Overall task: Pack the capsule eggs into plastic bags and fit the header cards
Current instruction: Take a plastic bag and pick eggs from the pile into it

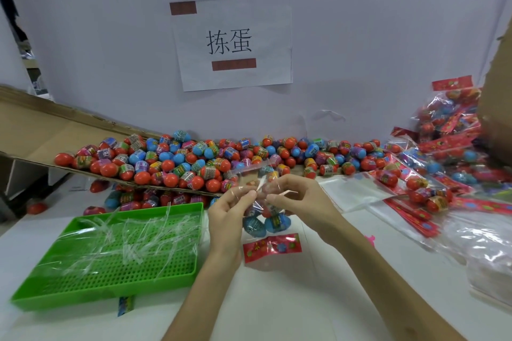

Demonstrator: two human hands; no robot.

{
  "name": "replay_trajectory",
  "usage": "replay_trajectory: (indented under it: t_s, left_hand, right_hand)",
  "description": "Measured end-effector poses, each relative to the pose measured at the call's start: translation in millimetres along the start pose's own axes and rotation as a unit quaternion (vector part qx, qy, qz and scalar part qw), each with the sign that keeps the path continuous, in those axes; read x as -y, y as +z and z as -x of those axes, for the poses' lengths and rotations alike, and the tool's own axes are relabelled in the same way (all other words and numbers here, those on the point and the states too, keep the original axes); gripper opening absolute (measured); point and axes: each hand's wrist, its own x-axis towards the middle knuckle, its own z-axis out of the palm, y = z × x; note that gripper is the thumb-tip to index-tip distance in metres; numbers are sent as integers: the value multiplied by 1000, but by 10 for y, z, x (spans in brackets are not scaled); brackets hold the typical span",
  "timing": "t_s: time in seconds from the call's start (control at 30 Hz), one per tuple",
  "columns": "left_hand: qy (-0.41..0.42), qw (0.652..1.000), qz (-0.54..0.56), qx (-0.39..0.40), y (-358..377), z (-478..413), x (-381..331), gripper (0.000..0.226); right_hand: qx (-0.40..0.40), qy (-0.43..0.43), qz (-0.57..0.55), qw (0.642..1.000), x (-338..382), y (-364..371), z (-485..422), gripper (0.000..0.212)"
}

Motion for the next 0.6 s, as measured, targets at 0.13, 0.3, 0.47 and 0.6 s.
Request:
replay_trajectory:
  t_s: [0.13, 0.3, 0.47, 0.6]
  left_hand:
    - [-7, 1000, 25, 0, 39, 15, 1, 21]
    - [7, 999, 42, -7, 23, 9, -15, 21]
    - [-8, 995, 93, -33, 8, -11, -42, 14]
    - [-15, 993, 112, -42, 19, -7, -52, 18]
  right_hand:
    - [-43, -1, -13, 999, -33, 21, -10, 13]
    - [-36, 20, -44, 998, -17, -7, -5, 9]
    - [-54, 46, -61, 996, -28, -2, -24, 10]
    - [-82, 44, -57, 994, -59, 10, -41, 12]
